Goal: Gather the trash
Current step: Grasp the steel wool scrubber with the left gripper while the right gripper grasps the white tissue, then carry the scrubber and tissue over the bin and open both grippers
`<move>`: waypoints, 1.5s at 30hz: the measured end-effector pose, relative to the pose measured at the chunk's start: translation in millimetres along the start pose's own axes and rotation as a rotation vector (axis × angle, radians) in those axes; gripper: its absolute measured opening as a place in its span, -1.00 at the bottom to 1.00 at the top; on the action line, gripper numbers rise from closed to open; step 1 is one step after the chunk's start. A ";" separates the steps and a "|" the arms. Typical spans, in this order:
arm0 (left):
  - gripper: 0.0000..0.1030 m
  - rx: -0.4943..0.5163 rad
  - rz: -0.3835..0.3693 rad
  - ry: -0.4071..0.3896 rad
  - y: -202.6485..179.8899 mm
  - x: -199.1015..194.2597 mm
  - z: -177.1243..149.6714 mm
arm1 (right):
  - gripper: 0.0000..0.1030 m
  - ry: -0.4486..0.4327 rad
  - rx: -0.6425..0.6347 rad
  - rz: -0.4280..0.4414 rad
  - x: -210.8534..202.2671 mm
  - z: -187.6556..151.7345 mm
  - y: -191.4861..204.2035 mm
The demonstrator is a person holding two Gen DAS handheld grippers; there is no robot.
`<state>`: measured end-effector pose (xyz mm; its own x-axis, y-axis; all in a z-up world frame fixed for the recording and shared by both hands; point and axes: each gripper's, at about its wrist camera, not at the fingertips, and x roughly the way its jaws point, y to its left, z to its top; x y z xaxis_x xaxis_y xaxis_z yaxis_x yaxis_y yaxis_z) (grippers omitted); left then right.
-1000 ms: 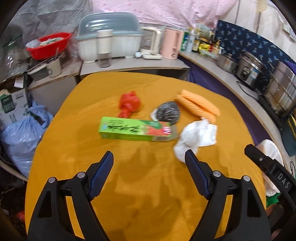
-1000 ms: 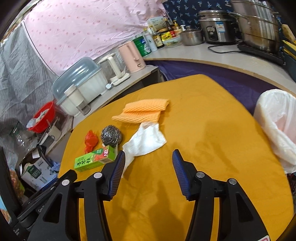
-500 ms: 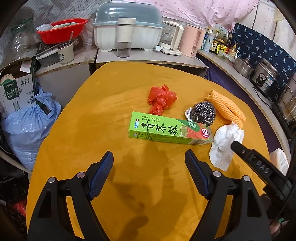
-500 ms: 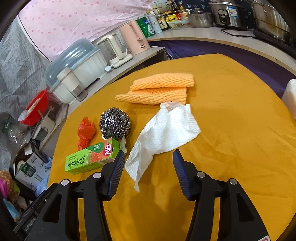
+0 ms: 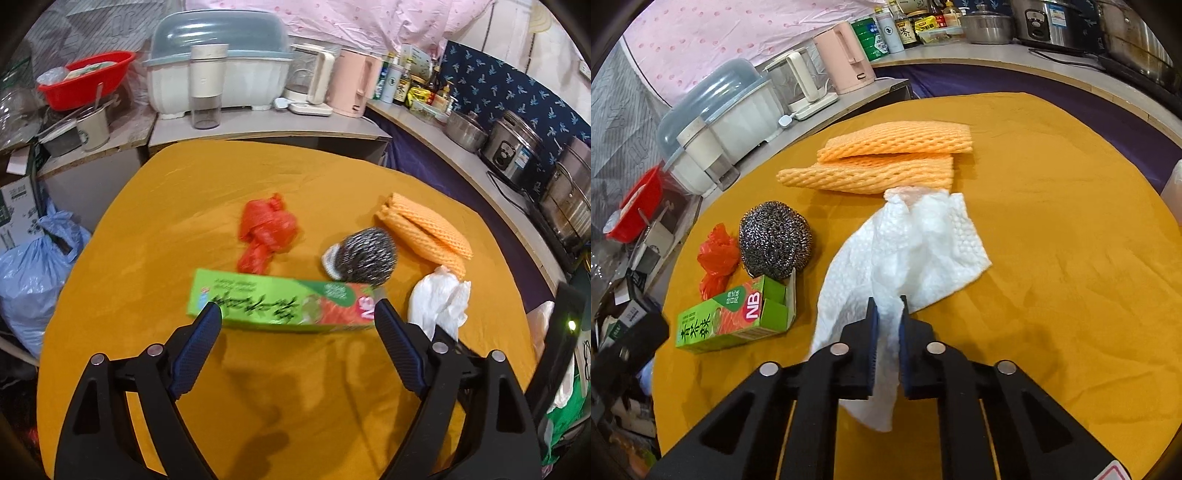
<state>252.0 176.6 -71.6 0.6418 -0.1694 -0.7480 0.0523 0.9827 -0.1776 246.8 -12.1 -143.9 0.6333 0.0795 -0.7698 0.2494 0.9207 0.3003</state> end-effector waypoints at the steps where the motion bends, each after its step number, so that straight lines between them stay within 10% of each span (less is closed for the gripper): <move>1: 0.58 0.011 -0.006 0.000 -7.6 4.6 2.9 | -0.89 -0.010 0.000 -0.001 -6.4 -0.6 -5.2; 16: 0.71 0.065 0.004 0.021 -57.2 76.5 23.7 | -0.90 -0.082 0.082 0.028 -62.0 4.9 -61.2; 23: 0.08 0.082 0.000 0.032 -66.3 86.3 24.9 | -0.90 -0.082 0.093 0.040 -65.4 4.9 -66.1; 45: -0.05 0.136 -0.123 -0.029 -120.7 -30.4 -35.0 | -0.90 -0.199 0.120 0.076 -161.0 -13.9 -103.5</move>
<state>199.4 60.6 -49.8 0.6455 -0.2888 -0.7071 0.2339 0.9560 -0.1769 108.9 -114.9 -58.8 0.7826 0.0594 -0.6197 0.2729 0.8620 0.4272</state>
